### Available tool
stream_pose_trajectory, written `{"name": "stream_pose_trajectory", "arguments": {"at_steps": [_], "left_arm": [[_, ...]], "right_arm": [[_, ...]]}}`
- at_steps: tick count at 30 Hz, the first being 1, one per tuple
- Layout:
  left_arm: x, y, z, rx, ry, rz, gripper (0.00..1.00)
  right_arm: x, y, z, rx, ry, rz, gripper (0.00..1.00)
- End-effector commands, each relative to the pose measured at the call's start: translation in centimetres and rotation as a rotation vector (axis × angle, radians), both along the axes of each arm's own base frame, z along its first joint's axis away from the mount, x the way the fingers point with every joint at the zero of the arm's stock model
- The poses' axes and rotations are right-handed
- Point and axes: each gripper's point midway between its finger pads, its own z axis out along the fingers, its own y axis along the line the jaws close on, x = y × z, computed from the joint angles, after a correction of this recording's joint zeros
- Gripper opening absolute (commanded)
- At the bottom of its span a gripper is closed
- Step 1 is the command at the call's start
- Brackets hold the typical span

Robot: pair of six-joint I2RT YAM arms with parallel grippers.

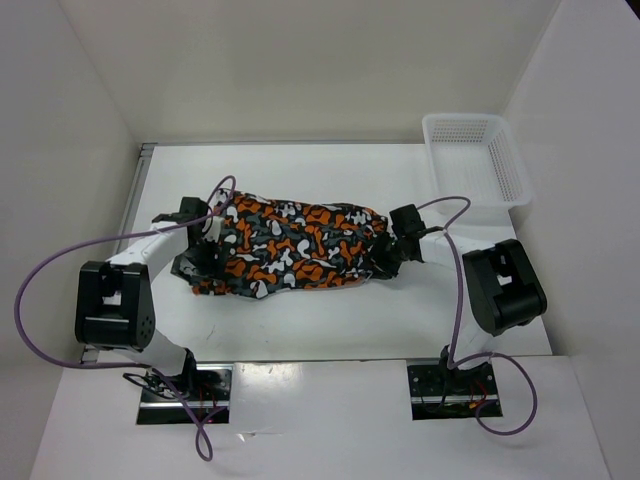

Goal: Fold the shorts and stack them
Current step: Fold the shorts

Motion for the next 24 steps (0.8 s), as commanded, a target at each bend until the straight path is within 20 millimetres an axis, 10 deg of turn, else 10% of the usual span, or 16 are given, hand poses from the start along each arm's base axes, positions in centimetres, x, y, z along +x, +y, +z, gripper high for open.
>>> {"name": "stream_pose_trajectory", "arguments": {"at_steps": [1, 5, 10, 24], "left_arm": [[0.2, 0.4, 0.9, 0.025, -0.037, -0.002, 0.90], [1.4, 0.8, 3.1, 0.033, -0.093, 0.010, 0.90], [5.5, 0.0, 8.7, -0.053, -0.243, 0.014, 0.93], [11.1, -3.9, 1.7, -0.117, -0.149, -0.075, 0.96]], "right_arm": [[1.4, 0.6, 0.2, 0.002, -0.040, 0.007, 0.39], [1.8, -0.4, 0.2, -0.066, -0.044, 0.011, 0.03], [2.4, -1.9, 2.5, -0.147, -0.096, 0.024, 0.00], [4.2, -13.5, 11.0, -0.495, -0.156, 0.018, 0.01]]}}
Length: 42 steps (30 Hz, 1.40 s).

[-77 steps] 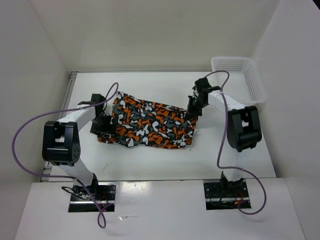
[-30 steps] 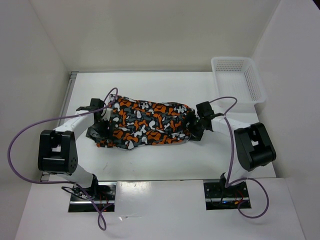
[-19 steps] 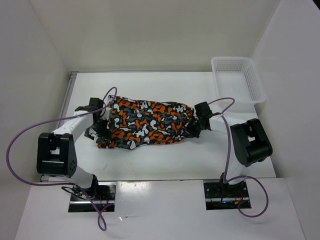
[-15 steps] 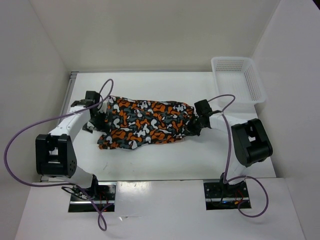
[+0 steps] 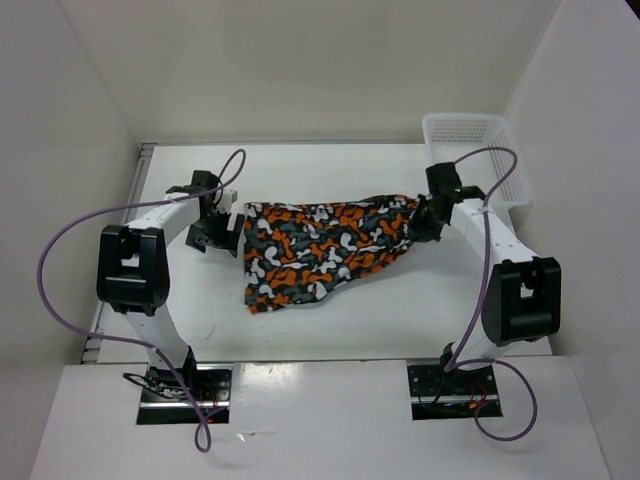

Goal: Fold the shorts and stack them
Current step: Fold the shorts

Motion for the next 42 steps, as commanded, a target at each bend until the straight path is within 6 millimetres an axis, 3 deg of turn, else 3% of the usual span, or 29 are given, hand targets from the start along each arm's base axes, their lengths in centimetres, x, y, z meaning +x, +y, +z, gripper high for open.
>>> {"name": "stream_pose_trajectory", "arguments": {"at_steps": [1, 3, 5, 6, 8, 9, 11, 12, 13, 16, 18, 19, 23, 24, 29, 31, 34, 36, 38, 39, 40, 42], "left_arm": [[3.1, -1.4, 0.8, -0.032, -0.075, -0.032, 1.00], [3.6, -3.7, 0.5, -0.056, -0.077, -0.086, 1.00], [4.8, -5.4, 1.8, -0.062, -0.114, -0.125, 1.00], [4.9, -6.7, 2.4, -0.053, -0.124, -0.160, 1.00], [6.4, -8.8, 5.8, -0.081, -0.218, -0.201, 1.00], [6.4, -10.2, 6.6, -0.118, -0.226, -0.233, 1.00], [5.8, -14.3, 9.0, -0.173, -0.260, -0.328, 1.00], [6.3, -16.1, 9.1, -0.188, -0.260, -0.363, 1.00], [5.1, -18.9, 8.8, -0.193, -0.236, -0.429, 1.00], [4.5, -23.7, 6.8, -0.189, -0.198, -0.526, 1.00], [4.2, -25.6, 4.8, -0.183, -0.160, -0.563, 1.00], [4.2, -27.4, 5.2, -0.193, -0.179, -0.595, 1.00], [4.0, -30.2, 3.1, -0.191, -0.155, -0.641, 1.00], [4.2, -31.0, 3.3, -0.196, -0.167, -0.652, 1.00], [5.2, -32.3, -0.1, -0.115, -0.163, -0.657, 1.00], [5.7, -32.7, -0.5, -0.117, -0.168, -0.657, 1.00], [3.9, -34.0, -1.1, -0.188, -0.104, -0.697, 1.00], [3.5, -34.3, 0.1, -0.222, -0.111, -0.709, 1.00], [3.5, -34.4, 3.0, -0.240, -0.162, -0.712, 1.00], [3.5, -33.7, 3.6, -0.241, -0.166, -0.703, 1.00], [4.1, -32.9, 6.7, -0.256, -0.220, -0.686, 1.00], [4.2, -31.3, 8.9, -0.283, -0.223, -0.665, 1.00]], "right_arm": [[0.7, -3.6, 4.9, -0.169, -0.064, 0.047, 0.01], [0.7, -3.5, 4.6, -0.173, -0.031, 0.078, 0.01], [0.4, -2.9, 4.2, -0.147, -0.012, 0.103, 0.03], [-0.2, -2.1, 3.0, -0.104, 0.020, 0.125, 0.04], [-0.8, -1.1, 1.9, -0.045, 0.039, 0.141, 0.09], [-1.9, -0.4, 0.6, 0.015, 0.077, 0.144, 0.10], [-2.0, 0.1, -0.1, 0.062, 0.066, 0.135, 0.10], [-2.8, 0.1, -1.2, 0.067, 0.094, 0.121, 0.10], [-2.8, 0.1, -1.4, 0.067, 0.094, 0.121, 0.10], [-3.0, -0.4, -1.5, 0.061, 0.096, 0.099, 0.10], [-2.9, -0.5, -1.5, 0.051, 0.095, 0.095, 0.10], [-2.9, -0.5, -1.5, 0.051, 0.095, 0.095, 0.10], [-2.9, -0.7, -1.3, 0.041, 0.085, 0.092, 0.10], [-2.9, -0.7, -1.3, 0.041, 0.086, 0.092, 0.10], [-3.0, -0.2, -1.7, 0.073, 0.076, 0.095, 0.06], [-3.3, 0.0, -1.9, 0.085, 0.088, 0.089, 0.06], [-3.4, 0.0, -2.1, 0.085, 0.088, 0.089, 0.06], [-3.4, 0.0, -2.1, 0.085, 0.088, 0.089, 0.06], [-3.0, -0.3, -1.9, 0.069, 0.078, 0.082, 0.06], [-3.1, -0.3, -2.2, 0.068, 0.087, 0.082, 0.06], [-2.8, -0.5, -2.0, 0.057, 0.077, 0.077, 0.06], [-2.9, -0.7, -2.1, 0.048, 0.086, 0.074, 0.05]]}}
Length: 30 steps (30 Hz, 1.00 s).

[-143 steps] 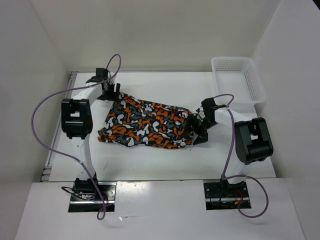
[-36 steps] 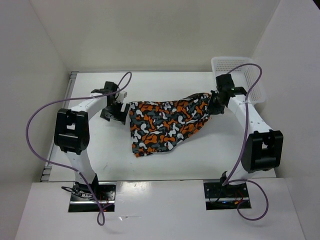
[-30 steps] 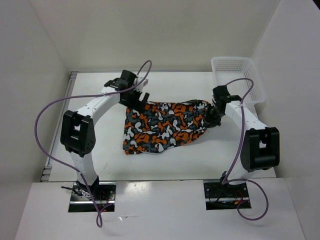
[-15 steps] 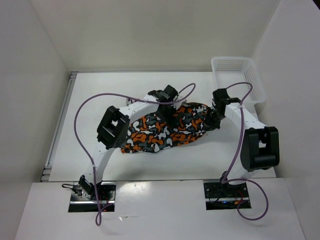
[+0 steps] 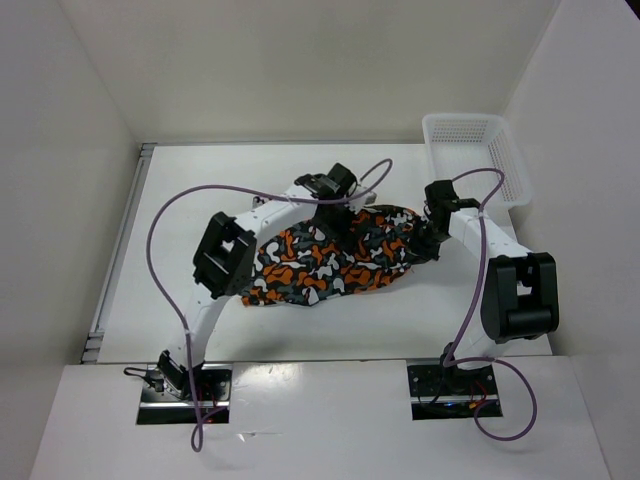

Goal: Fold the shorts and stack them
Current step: Fold the shorts

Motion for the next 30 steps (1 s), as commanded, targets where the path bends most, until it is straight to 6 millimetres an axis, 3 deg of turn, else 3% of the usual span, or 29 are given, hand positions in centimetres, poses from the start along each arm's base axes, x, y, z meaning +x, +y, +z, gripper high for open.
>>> {"name": "stream_pose_trajectory", "arguments": {"at_steps": [1, 4, 5, 8, 9, 10, 13, 17, 20, 22, 24, 25, 27, 28, 29, 30], "left_arm": [[1.5, 3.4, 9.6, -0.137, -0.078, 0.057, 1.00], [3.1, 8.8, 11.2, -0.153, -0.099, 0.166, 1.00], [2.4, 11.0, 9.1, -0.104, -0.064, 0.205, 1.00], [3.0, 16.5, 7.5, -0.021, -0.076, 0.330, 1.00], [2.0, 18.3, 5.6, 0.033, -0.047, 0.361, 1.00], [2.1, 19.8, 4.9, 0.036, -0.044, 0.395, 1.00], [0.4, 22.2, 2.1, 0.062, 0.023, 0.435, 1.00], [0.6, 25.2, 0.3, 0.064, 0.052, 0.511, 1.00], [0.0, 26.0, -1.9, 0.086, 0.102, 0.528, 1.00], [-0.1, 25.2, -2.6, 0.051, 0.130, 0.512, 1.00], [-0.3, 24.0, -3.3, 0.014, 0.170, 0.484, 0.92], [-0.3, 22.9, -3.5, -0.018, 0.193, 0.461, 0.89], [-0.9, 21.7, -4.2, -0.005, 0.216, 0.428, 0.81], [-1.0, 21.2, -4.9, -0.004, 0.236, 0.416, 0.74], [-0.9, 21.2, -5.1, 0.000, 0.244, 0.416, 0.71], [-1.1, 21.1, -5.4, -0.004, 0.257, 0.414, 0.68]], "right_arm": [[1.6, -0.5, 1.0, -0.020, -0.066, -0.017, 0.05], [1.7, -0.7, 1.2, -0.028, -0.067, -0.020, 0.05], [1.7, -0.7, 1.2, -0.028, -0.067, -0.020, 0.04], [1.8, -1.2, 1.6, -0.061, -0.068, -0.019, 0.03], [2.2, -1.4, 2.2, -0.074, -0.080, -0.015, 0.03], [2.0, -1.8, 2.1, -0.093, -0.062, -0.020, 0.01], [2.4, -2.3, 3.4, -0.147, -0.065, -0.015, 0.01], [3.4, -2.9, 5.7, -0.230, -0.094, -0.017, 0.01], [3.8, -2.2, 7.2, -0.278, -0.111, 0.013, 0.00], [4.2, -0.9, 7.8, -0.354, -0.128, 0.058, 0.00], [5.2, 1.1, 9.0, -0.406, -0.149, 0.118, 0.00], [5.9, 4.0, 10.6, -0.431, -0.215, 0.184, 0.00], [6.0, 7.5, 9.4, -0.476, -0.193, 0.295, 0.00], [6.0, 11.2, 10.5, -0.479, -0.254, 0.384, 0.00], [5.8, 12.7, 8.4, -0.527, -0.203, 0.462, 0.00], [5.7, 14.3, 8.1, -0.557, -0.209, 0.508, 0.00]]}}
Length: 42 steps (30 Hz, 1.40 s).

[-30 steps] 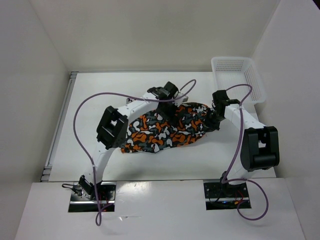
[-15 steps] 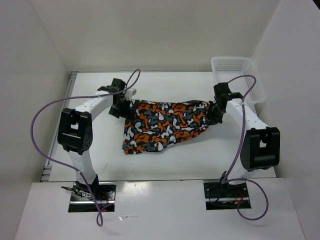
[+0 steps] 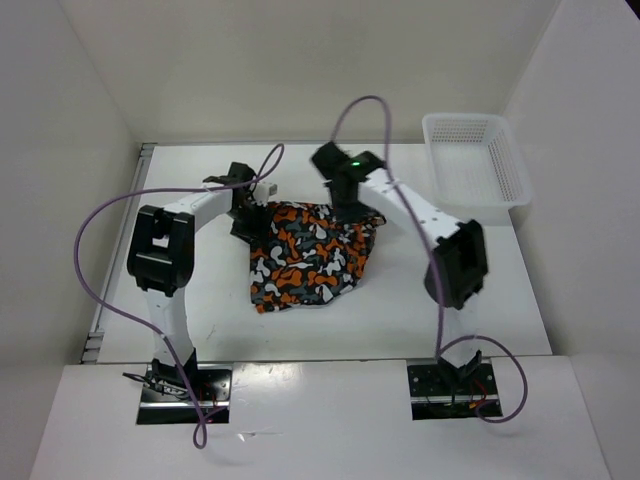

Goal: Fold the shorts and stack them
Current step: Fold the shorts

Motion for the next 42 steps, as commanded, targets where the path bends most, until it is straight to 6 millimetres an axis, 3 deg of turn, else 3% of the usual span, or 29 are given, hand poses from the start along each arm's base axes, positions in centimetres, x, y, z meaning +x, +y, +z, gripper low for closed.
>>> {"name": "stream_pose_trajectory", "arguments": {"at_steps": [1, 4, 5, 6, 8, 11, 15, 18, 19, 21, 24, 27, 31, 33, 34, 35, 36, 37, 38, 39, 40, 41, 42], "left_arm": [[-2.0, -2.1, -3.1, -0.071, 0.122, -0.047, 0.62], [-2.1, -2.1, -3.4, -0.101, 0.140, -0.039, 0.53], [-1.9, -1.5, -3.4, -0.102, 0.139, -0.024, 0.53], [-1.7, -1.0, -3.4, -0.103, 0.139, -0.010, 0.52], [-2.0, -0.8, -3.4, -0.128, 0.151, 0.000, 0.51], [-2.2, -0.6, -3.5, -0.163, 0.176, 0.013, 0.46], [-2.1, 1.2, -3.4, -0.181, 0.193, 0.067, 0.46], [-1.4, 2.8, -2.3, -0.208, 0.177, 0.116, 0.54], [-1.2, 3.3, -2.0, -0.219, 0.178, 0.131, 0.57], [-0.6, 4.4, -1.0, -0.223, 0.152, 0.157, 0.67], [-0.4, 6.9, -0.4, -0.194, 0.139, 0.216, 0.75], [-0.1, 9.1, 0.0, -0.180, 0.125, 0.269, 0.81], [1.5, 13.0, 1.5, -0.144, 0.053, 0.351, 0.83], [2.8, 14.4, 3.8, -0.131, -0.020, 0.372, 0.83], [2.7, 13.8, 4.5, -0.165, -0.025, 0.361, 0.83], [3.2, 12.9, 6.4, -0.182, -0.073, 0.336, 0.85], [3.3, 12.1, 7.4, -0.192, -0.093, 0.315, 0.86], [3.3, 11.4, 8.8, -0.193, -0.129, 0.292, 0.89], [3.0, 9.4, 9.4, -0.219, -0.132, 0.244, 0.91], [2.9, 8.5, 10.0, -0.230, -0.144, 0.222, 0.92], [2.9, 7.0, 11.0, -0.251, -0.176, 0.182, 0.94], [3.1, 7.0, 11.1, -0.252, -0.186, 0.181, 0.94], [3.0, 6.0, 11.4, -0.254, -0.200, 0.154, 0.95]], "right_arm": [[-2.0, 5.9, -1.5, -0.217, 0.020, 0.205, 0.00], [-1.8, 11.4, -0.2, -0.250, -0.084, 0.333, 0.00], [-2.8, 14.4, -0.9, -0.211, -0.092, 0.401, 0.00], [-2.9, 16.3, -0.1, -0.160, -0.115, 0.435, 0.00], [-4.2, 19.7, -0.4, -0.096, -0.116, 0.506, 0.00], [-5.8, 24.5, 2.1, 0.039, -0.179, 0.620, 0.00], [-7.2, 28.1, 4.2, 0.131, -0.247, 0.701, 0.00], [-7.5, 29.0, 2.9, 0.143, -0.216, 0.731, 0.01], [-7.6, 29.2, 2.3, 0.143, -0.204, 0.737, 0.07], [-8.0, 29.4, 0.6, 0.138, -0.161, 0.752, 0.33], [-8.7, 30.0, -0.6, 0.160, -0.115, 0.780, 0.56], [-9.9, 31.5, 1.0, 0.242, -0.116, 0.824, 0.77], [-11.8, 33.5, 6.2, 0.344, -0.214, 0.893, 0.88], [-11.6, 33.2, 8.7, 0.376, -0.261, 0.859, 0.90], [-11.3, 32.5, 8.5, 0.354, -0.260, 0.827, 0.92], [-11.3, 31.8, 10.4, 0.374, -0.297, 0.799, 0.93], [-11.3, 31.2, 10.5, 0.379, -0.298, 0.757, 0.94], [-11.7, 29.6, 6.4, 0.301, -0.226, 0.733, 0.94], [-11.6, 28.7, 10.0, 0.375, -0.314, 0.693, 0.97], [-12.3, 27.9, 9.6, 0.412, -0.296, 0.640, 0.99], [-12.4, 25.3, 8.4, 0.429, -0.276, 0.587, 0.99], [-12.4, 23.8, 7.6, 0.451, -0.250, 0.531, 0.99], [-13.1, 21.2, 3.2, 0.420, -0.156, 0.423, 0.99]]}}
